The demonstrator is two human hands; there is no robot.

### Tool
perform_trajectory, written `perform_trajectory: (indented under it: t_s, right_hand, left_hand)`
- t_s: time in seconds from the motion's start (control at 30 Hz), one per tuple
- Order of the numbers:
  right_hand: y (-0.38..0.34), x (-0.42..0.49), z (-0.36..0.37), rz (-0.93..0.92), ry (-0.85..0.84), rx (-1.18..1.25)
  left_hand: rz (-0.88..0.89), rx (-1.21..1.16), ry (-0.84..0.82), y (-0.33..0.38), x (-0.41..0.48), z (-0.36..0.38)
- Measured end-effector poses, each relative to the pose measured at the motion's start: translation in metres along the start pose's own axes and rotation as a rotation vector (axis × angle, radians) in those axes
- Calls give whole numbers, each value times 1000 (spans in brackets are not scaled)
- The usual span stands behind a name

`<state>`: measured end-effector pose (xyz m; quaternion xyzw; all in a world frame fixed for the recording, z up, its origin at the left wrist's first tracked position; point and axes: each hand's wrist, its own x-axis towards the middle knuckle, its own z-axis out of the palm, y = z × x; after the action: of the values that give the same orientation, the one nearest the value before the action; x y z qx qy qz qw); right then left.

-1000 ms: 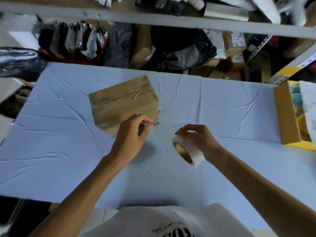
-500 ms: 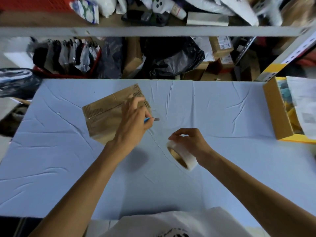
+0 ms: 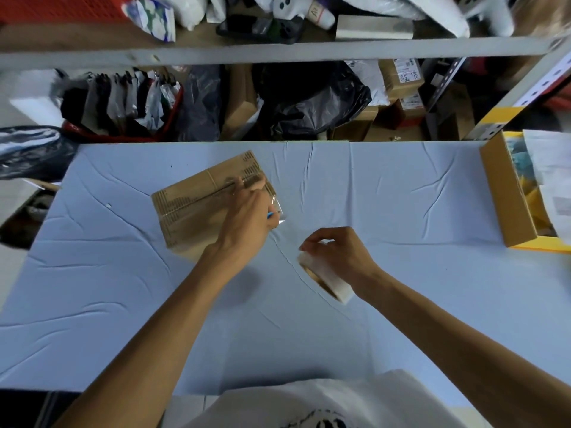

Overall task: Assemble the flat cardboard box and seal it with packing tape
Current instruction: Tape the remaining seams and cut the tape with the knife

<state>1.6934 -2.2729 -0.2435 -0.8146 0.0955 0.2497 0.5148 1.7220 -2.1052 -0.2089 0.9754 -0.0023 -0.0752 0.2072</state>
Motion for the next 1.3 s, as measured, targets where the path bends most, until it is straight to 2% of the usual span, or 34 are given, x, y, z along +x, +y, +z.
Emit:
perform_trajectory:
  t_s: [0.37, 0.8, 1.03, 1.17, 1.3]
  right_hand:
    - [1, -1, -2, -6, 44, -64]
    - [13, 0, -22, 44, 133, -407]
    - [11, -1, -21, 46, 132, -444]
    - [9, -1, -22, 50, 101, -328]
    - [6, -2, -17, 35, 120, -368]
  left_hand:
    - [-53, 267, -54, -15, 13, 19]
    - [-117, 136, -98, -6, 20, 29]
    - [-126, 102, -109, -4, 19, 26]
    - [-60, -29, -97, -8, 9, 13]
    - [-68, -267, -100, -14, 1, 4]
